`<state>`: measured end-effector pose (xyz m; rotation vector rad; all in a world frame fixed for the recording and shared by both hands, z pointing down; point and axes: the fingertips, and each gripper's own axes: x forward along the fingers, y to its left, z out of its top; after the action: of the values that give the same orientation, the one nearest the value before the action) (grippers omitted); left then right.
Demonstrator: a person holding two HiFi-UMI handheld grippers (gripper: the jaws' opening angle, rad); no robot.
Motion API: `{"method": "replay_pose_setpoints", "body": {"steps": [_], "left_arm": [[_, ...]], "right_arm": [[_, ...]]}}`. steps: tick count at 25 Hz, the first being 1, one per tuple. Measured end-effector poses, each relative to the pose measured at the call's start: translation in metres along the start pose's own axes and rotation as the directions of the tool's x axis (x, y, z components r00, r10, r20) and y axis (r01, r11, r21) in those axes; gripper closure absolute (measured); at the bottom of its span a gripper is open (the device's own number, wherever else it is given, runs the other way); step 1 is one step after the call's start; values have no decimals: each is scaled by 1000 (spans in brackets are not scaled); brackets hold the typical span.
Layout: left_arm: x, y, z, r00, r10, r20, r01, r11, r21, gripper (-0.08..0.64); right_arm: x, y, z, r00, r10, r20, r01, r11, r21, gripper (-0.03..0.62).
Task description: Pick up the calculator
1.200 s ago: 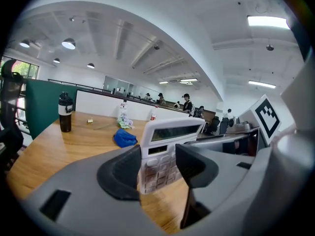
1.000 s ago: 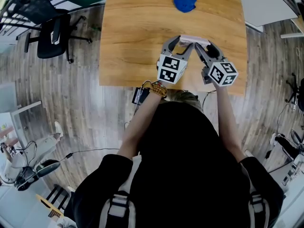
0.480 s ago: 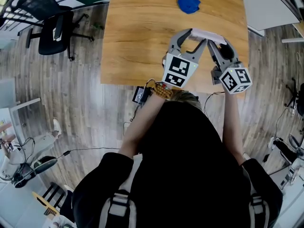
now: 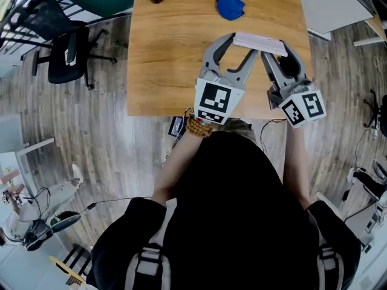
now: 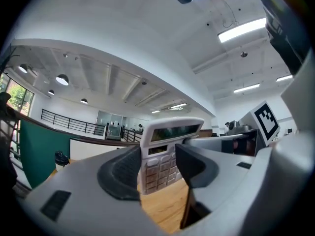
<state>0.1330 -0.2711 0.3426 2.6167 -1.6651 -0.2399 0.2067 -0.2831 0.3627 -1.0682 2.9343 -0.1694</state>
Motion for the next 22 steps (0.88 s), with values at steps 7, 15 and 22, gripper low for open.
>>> {"method": "replay_pose_setpoints", "body": {"steps": [7, 15, 22], "left_arm": [[-17, -1, 32, 994, 16, 108, -20, 999, 32, 334], [-23, -7, 22, 996, 22, 85, -30, 995, 90, 334], [-26, 1, 11, 997, 46, 62, -51, 996, 71, 333]], "right_arm": [[-3, 24, 25, 999, -5, 39, 9, 996, -83, 356], [-11, 26, 11, 999, -20, 35, 22, 998, -62, 356], [-4, 28, -3, 998, -50, 26, 52, 997, -65, 354]]}}
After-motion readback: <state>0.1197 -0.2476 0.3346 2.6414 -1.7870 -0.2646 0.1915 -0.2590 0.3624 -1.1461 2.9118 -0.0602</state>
